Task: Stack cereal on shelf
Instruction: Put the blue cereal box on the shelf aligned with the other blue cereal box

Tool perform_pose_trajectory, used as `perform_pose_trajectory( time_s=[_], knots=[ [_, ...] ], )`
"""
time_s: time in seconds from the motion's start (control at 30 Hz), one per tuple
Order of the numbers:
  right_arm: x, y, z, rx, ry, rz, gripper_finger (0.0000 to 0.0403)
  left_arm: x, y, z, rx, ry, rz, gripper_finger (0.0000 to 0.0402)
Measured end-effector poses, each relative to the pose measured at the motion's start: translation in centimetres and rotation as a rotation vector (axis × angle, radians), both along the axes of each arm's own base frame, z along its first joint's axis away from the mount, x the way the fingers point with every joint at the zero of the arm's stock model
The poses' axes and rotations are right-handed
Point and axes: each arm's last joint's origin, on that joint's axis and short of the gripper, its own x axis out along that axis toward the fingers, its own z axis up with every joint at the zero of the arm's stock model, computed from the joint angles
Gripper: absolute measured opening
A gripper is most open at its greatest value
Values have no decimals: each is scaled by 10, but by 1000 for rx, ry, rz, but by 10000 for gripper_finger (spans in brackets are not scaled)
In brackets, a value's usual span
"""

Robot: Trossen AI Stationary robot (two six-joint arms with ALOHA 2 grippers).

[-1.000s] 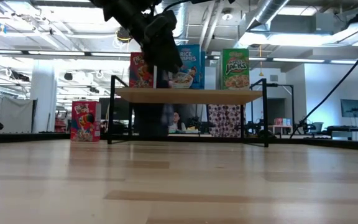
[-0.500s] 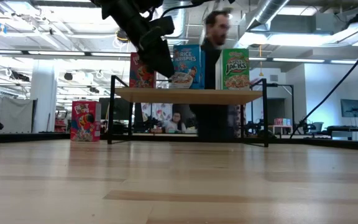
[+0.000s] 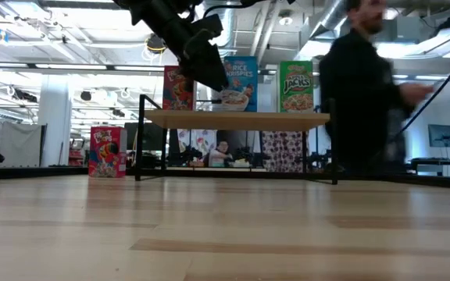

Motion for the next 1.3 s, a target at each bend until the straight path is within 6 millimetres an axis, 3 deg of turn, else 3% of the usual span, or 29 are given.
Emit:
perform_pose_trajectory(
  time_s=[0.6, 1.03, 1.3],
  knots=[
    [0, 0, 0, 1, 2, 1, 269, -2, 0, 2, 12, 9, 28, 293],
    [1, 0, 0, 58, -10, 124, 269, -41, -11, 41, 8, -48, 75, 293],
    [-1, -3, -17, 50, 167, 164, 269, -70, -20, 63, -26, -92, 98, 293]
  ],
)
